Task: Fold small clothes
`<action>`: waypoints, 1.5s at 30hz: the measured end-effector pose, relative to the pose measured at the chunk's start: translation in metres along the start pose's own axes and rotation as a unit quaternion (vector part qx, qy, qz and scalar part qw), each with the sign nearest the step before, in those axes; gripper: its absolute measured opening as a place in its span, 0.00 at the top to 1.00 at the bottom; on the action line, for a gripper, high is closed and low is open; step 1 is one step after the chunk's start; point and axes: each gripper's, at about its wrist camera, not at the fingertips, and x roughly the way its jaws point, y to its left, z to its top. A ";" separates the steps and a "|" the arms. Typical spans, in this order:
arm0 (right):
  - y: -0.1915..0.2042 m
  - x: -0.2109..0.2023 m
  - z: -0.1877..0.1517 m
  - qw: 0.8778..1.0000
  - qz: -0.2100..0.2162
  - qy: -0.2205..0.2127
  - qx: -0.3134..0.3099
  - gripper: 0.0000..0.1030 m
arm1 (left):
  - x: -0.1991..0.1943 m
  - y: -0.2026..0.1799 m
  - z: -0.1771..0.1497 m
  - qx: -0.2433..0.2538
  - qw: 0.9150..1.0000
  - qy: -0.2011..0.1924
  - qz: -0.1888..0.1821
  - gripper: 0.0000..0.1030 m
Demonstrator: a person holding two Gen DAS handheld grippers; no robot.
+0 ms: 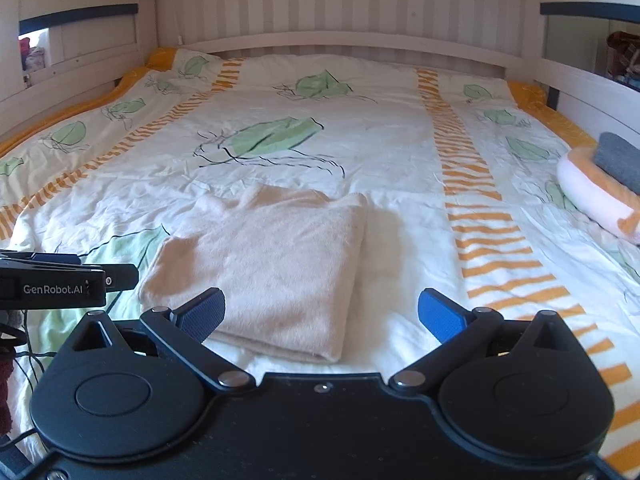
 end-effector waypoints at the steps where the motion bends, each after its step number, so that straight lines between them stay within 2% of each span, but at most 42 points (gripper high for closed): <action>1: 0.000 -0.002 -0.003 1.000 0.001 0.001 0.000 0.01 | 0.000 -0.003 -0.001 0.005 1.000 0.004 0.013 0.27; 7: 0.004 -0.004 -0.008 1.000 0.020 0.015 0.005 0.01 | 0.001 -0.007 -0.007 0.015 0.998 0.025 0.047 0.27; 16: 0.008 -0.001 -0.010 0.999 0.031 0.028 0.002 0.01 | 0.001 -0.006 -0.012 0.018 0.997 0.039 0.064 0.27; 45: 0.005 0.011 -0.014 0.997 0.037 0.062 0.023 0.01 | 0.005 -0.009 -0.011 0.029 0.996 0.044 0.067 0.27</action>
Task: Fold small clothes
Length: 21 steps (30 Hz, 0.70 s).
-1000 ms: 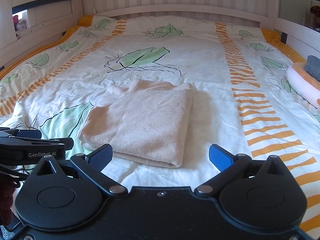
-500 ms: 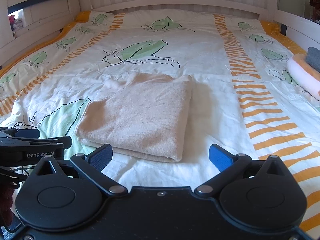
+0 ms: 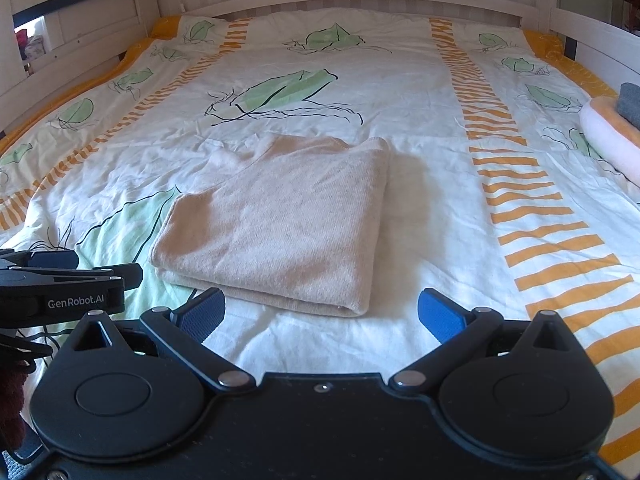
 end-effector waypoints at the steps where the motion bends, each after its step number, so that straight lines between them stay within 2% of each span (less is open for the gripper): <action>1: 0.000 0.000 0.000 1.000 0.000 0.000 0.001 0.01 | 0.000 0.000 0.000 0.001 1.000 0.000 0.000 0.27; 21: -0.002 0.004 -0.001 1.000 0.008 0.005 0.020 0.01 | 0.000 -0.003 0.001 0.000 1.000 0.009 -0.004 0.27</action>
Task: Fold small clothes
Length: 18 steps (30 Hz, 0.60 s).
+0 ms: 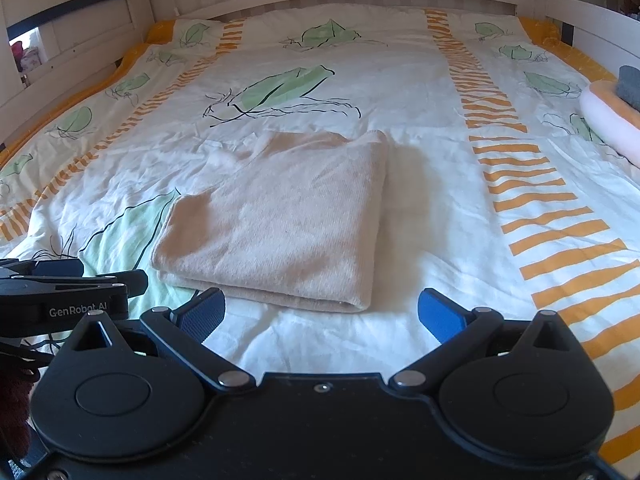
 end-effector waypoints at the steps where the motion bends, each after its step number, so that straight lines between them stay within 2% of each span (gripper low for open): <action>1: 0.000 0.000 0.000 1.000 0.000 0.000 0.000 0.01 | 0.000 0.000 0.000 0.000 1.000 0.001 0.000 0.27; 18: 0.002 0.005 0.000 1.000 0.003 0.007 0.001 0.01 | 0.004 -0.001 0.000 0.002 1.000 0.007 -0.009 0.27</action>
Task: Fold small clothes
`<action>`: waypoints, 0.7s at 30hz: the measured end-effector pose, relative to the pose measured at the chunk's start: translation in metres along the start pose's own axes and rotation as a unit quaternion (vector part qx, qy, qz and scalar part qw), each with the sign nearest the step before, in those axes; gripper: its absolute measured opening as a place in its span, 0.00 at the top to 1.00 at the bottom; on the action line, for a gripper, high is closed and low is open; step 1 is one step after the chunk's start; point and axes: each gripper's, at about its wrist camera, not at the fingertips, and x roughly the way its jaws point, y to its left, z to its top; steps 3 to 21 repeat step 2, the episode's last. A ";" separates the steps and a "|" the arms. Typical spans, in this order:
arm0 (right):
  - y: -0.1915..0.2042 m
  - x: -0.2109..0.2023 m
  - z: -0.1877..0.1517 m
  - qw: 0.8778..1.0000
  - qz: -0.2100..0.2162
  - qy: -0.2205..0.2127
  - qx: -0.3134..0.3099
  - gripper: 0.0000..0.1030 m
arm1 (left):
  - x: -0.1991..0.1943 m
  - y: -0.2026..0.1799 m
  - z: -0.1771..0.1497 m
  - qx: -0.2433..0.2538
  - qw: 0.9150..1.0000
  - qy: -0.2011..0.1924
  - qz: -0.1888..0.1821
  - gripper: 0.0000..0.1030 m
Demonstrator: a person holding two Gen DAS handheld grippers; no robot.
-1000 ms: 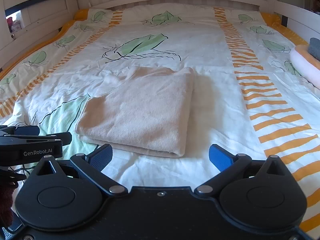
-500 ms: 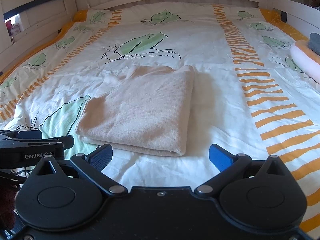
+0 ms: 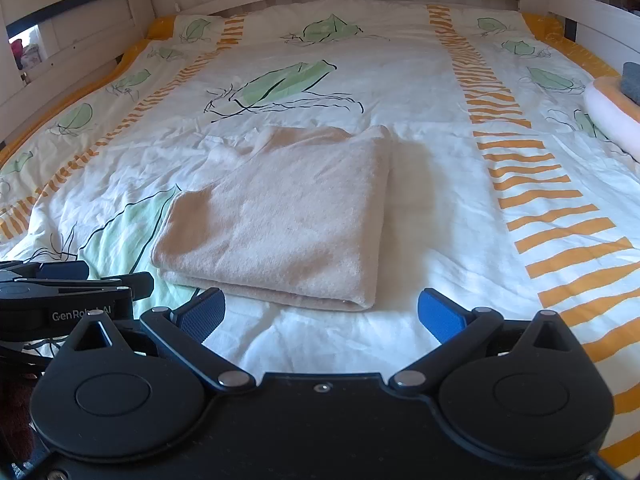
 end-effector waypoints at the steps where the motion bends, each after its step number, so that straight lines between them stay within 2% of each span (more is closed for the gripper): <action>1: 0.000 0.000 0.000 1.000 0.000 0.000 0.000 0.01 | 0.000 0.000 0.000 -0.001 1.000 0.000 0.000 0.28; 21: 0.000 0.000 0.000 1.000 0.000 0.001 0.000 0.01 | 0.000 0.000 0.000 -0.001 1.000 0.001 -0.001 0.28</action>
